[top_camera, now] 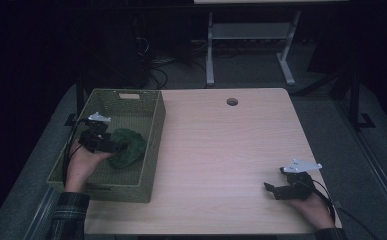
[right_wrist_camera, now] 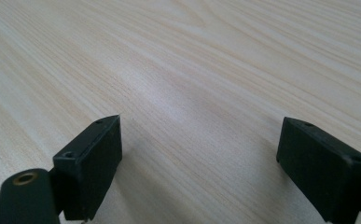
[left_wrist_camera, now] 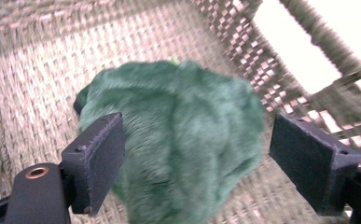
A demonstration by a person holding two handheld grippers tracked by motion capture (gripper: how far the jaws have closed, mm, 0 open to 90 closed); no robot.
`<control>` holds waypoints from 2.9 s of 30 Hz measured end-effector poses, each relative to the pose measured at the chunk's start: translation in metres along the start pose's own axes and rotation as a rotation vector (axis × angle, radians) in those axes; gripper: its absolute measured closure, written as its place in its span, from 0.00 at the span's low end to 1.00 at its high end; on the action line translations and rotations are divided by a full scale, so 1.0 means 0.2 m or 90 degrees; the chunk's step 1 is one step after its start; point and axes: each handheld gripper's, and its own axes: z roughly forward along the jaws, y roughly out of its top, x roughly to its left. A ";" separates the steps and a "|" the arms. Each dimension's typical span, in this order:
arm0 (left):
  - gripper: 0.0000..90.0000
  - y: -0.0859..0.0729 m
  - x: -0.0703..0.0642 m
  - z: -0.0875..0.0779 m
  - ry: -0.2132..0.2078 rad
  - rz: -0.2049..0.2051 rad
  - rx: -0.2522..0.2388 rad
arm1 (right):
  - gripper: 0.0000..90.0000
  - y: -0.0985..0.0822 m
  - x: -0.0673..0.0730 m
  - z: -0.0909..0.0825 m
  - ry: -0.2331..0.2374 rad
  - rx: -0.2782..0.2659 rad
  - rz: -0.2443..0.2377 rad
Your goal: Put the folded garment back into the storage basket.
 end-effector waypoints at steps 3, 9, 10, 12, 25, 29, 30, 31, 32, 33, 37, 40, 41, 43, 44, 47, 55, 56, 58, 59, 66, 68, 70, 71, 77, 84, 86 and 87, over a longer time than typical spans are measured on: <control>0.19 0.04 -0.06 -0.03 -0.005 0.013 -0.017 | 0.15 0.00 0.00 0.00 0.000 0.000 0.000; 0.19 0.11 -0.18 -0.06 -0.033 0.032 -0.049 | 0.15 0.00 0.00 0.00 0.000 0.000 0.000; 0.19 0.12 -0.20 -0.06 -0.037 0.033 -0.053 | 0.15 0.00 0.00 0.00 0.000 0.000 0.000; 0.19 0.14 -0.26 -0.05 -0.050 0.038 -0.061 | 0.15 0.00 0.00 0.00 0.000 0.000 -0.001; 0.19 0.25 -0.56 0.06 -0.123 0.090 -0.092 | 0.15 0.00 0.00 0.00 -0.001 0.000 0.000; 0.19 0.27 -0.65 0.14 -0.144 0.101 -0.087 | 0.15 0.00 0.00 0.00 -0.001 0.000 0.000; 0.19 0.27 -0.67 0.15 -0.148 0.101 -0.087 | 0.15 0.00 0.00 0.00 -0.001 0.000 0.000; 0.19 0.28 -0.69 0.17 -0.154 0.105 -0.086 | 0.15 0.00 0.00 0.00 -0.001 0.000 0.000; 0.19 0.28 -0.71 0.18 -0.158 0.110 -0.084 | 0.15 0.00 0.00 0.00 -0.001 0.000 0.000; 0.19 0.28 -0.72 0.19 -0.161 0.115 -0.083 | 0.15 0.00 0.00 0.00 -0.001 0.000 0.000; 0.19 0.27 -0.79 0.26 -0.179 0.128 -0.077 | 0.15 0.00 0.00 0.00 0.000 0.001 0.000; 0.19 0.24 -0.83 0.30 -0.189 0.142 -0.075 | 0.15 0.00 0.00 0.00 -0.001 0.001 0.001; 0.19 0.23 -0.85 0.32 -0.192 0.141 -0.074 | 0.15 0.00 0.00 0.00 -0.001 0.001 0.001; 0.19 0.21 -0.87 0.35 -0.195 0.146 -0.069 | 0.15 0.00 0.00 0.00 -0.001 0.000 -0.001; 0.19 0.20 -0.88 0.37 -0.194 0.148 -0.067 | 0.15 0.00 0.00 0.00 -0.001 -0.001 -0.002; 0.19 0.18 -0.90 0.40 -0.197 0.148 -0.065 | 0.15 0.00 0.00 0.00 -0.001 -0.001 -0.002; 0.19 0.11 -0.95 0.51 -0.193 0.159 -0.053 | 0.15 0.00 0.00 0.00 -0.002 -0.001 -0.005; 0.19 0.10 -0.95 0.53 -0.190 0.165 -0.048 | 0.15 0.00 0.00 0.00 -0.001 0.000 -0.004; 0.19 0.08 -0.96 0.56 -0.188 0.160 -0.048 | 0.14 0.00 0.00 0.00 -0.001 0.000 -0.004; 0.19 0.07 -0.96 0.57 -0.186 0.165 -0.046 | 0.15 0.00 0.00 0.00 -0.001 -0.001 -0.005; 0.19 0.01 -0.98 0.67 -0.179 0.166 -0.038 | 0.14 0.00 0.00 0.00 -0.001 0.000 -0.005; 0.19 -0.01 -0.98 0.69 -0.176 0.166 -0.034 | 0.14 0.00 0.00 0.00 -0.001 -0.001 -0.005; 0.18 -0.02 -0.98 0.70 -0.171 0.173 -0.031 | 0.14 0.00 0.00 0.00 -0.001 -0.001 -0.005; 0.18 -0.03 -0.98 0.71 -0.167 0.171 -0.030 | 0.14 0.00 0.00 0.00 -0.001 -0.001 -0.005; 0.17 -0.06 -0.96 0.74 -0.159 0.175 -0.037 | 0.14 0.00 0.00 0.00 -0.002 -0.001 -0.004; 0.14 -0.09 -0.97 0.75 -0.148 0.191 -0.072 | 0.14 0.00 0.00 0.00 -0.002 0.000 -0.005; 0.14 -0.09 -0.98 0.75 -0.149 0.188 -0.072 | 0.14 0.00 0.00 0.00 -0.002 -0.001 -0.005; 0.14 -0.09 -0.98 0.75 -0.149 0.188 -0.072 | 0.14 0.00 0.00 0.00 -0.002 0.000 -0.005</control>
